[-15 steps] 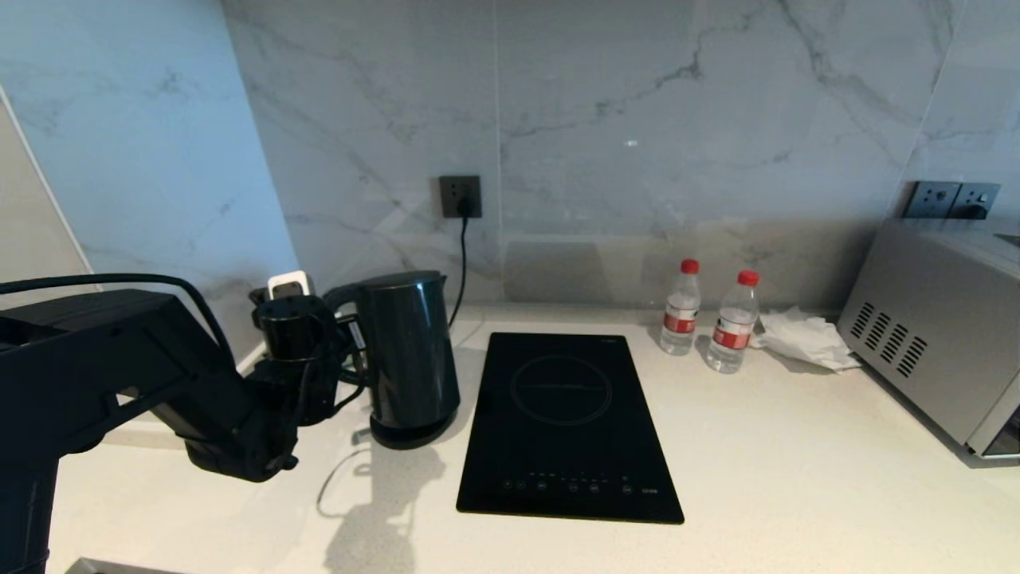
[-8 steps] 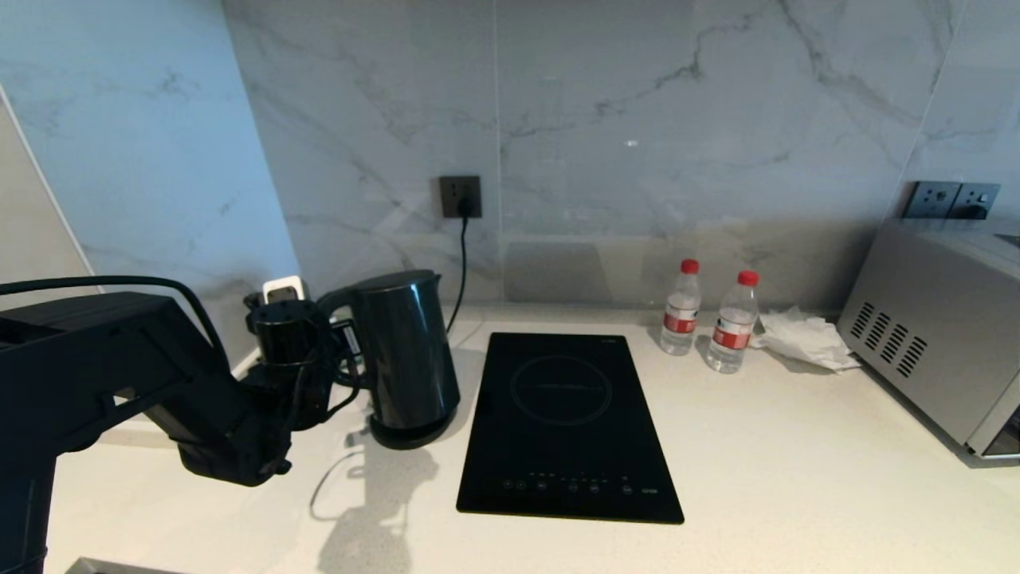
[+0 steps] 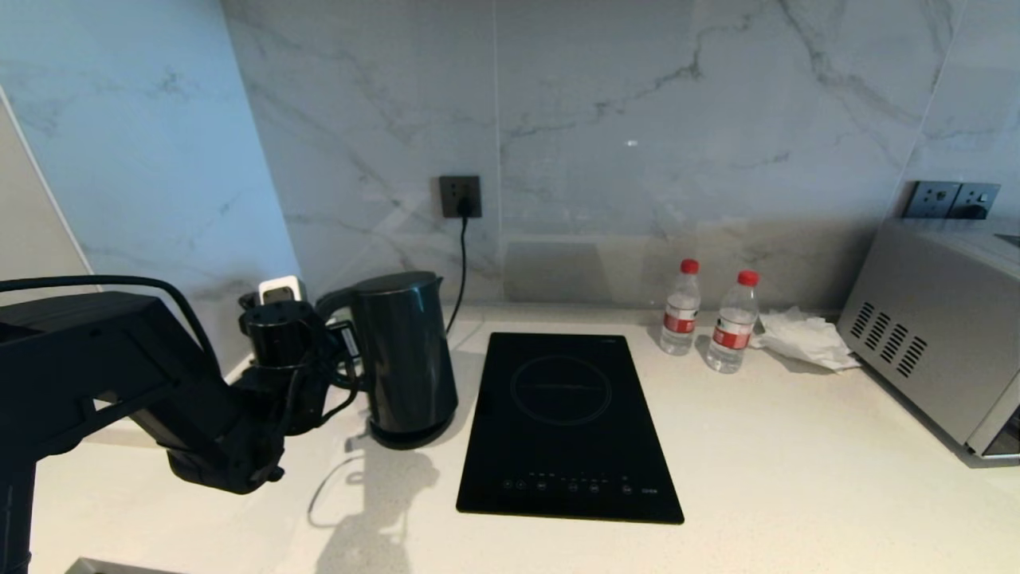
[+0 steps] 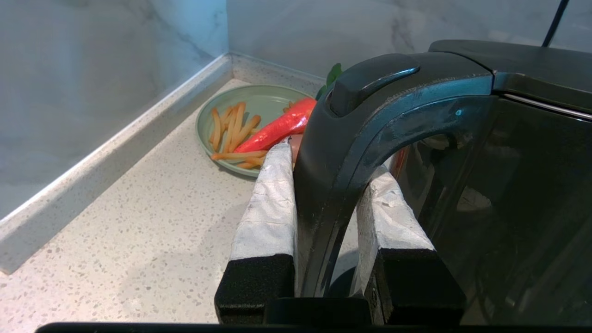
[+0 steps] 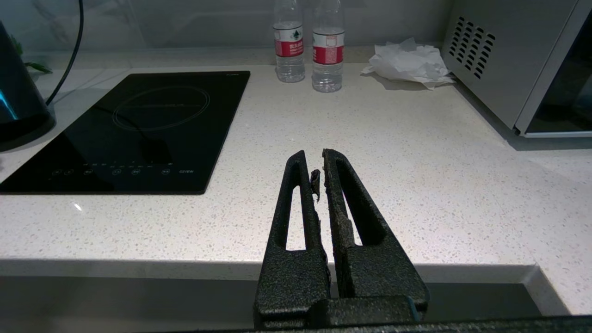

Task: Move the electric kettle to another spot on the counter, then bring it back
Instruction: Place it on the power base

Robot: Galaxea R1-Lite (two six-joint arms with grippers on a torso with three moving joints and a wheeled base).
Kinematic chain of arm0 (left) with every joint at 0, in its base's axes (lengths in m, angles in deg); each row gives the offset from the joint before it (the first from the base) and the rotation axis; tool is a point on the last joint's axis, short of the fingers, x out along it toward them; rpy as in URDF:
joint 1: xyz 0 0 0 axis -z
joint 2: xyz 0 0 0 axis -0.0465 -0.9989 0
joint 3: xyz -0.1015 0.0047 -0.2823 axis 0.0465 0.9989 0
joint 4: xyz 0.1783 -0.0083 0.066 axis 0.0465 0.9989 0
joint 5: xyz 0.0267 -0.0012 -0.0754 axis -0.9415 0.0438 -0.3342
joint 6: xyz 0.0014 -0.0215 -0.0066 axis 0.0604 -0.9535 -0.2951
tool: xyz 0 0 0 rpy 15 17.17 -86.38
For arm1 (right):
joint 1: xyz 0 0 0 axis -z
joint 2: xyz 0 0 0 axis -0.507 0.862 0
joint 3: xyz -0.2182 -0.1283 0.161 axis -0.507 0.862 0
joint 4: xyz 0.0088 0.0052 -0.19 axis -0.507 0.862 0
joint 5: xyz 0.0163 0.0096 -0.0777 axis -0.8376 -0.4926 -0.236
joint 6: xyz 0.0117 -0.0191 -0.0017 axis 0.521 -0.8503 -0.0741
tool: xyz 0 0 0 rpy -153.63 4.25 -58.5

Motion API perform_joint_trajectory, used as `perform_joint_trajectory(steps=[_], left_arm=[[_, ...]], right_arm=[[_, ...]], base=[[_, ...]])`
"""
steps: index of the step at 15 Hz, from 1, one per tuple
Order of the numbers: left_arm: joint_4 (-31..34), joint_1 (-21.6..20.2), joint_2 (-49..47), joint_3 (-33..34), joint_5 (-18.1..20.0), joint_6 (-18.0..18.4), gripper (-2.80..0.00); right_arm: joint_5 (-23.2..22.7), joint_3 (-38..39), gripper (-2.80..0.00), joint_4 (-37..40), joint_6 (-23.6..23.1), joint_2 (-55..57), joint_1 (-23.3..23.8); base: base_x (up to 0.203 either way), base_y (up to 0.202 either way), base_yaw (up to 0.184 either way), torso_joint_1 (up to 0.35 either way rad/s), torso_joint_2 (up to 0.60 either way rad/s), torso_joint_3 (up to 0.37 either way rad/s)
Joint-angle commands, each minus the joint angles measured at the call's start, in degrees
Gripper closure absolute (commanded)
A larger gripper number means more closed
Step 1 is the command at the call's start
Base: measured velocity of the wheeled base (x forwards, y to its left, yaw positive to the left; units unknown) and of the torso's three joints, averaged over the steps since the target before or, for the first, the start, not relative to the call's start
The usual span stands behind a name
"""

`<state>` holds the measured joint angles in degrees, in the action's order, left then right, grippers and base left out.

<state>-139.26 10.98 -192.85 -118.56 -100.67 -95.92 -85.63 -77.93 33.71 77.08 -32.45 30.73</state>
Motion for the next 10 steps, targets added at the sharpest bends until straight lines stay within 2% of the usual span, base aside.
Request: perform_joint_trajectory(steps=[1, 10], left_arm=[[-0.66, -0.02, 1.26, 0.73, -0.26, -0.12, 0.00], [-0.66, 1.55, -0.45, 1.07, -0.52, 0.00, 0.00]], right_arm=[[0.00, -0.01, 0.00, -0.02, -0.02, 0.00, 0.00], [0.00, 0.07, 0.00, -0.02, -0.02, 0.00, 0.00]], base=[[0.000, 0.000, 0.000, 0.000, 0.00, 0.000], [0.000, 0.000, 0.000, 0.000, 0.00, 0.000]])
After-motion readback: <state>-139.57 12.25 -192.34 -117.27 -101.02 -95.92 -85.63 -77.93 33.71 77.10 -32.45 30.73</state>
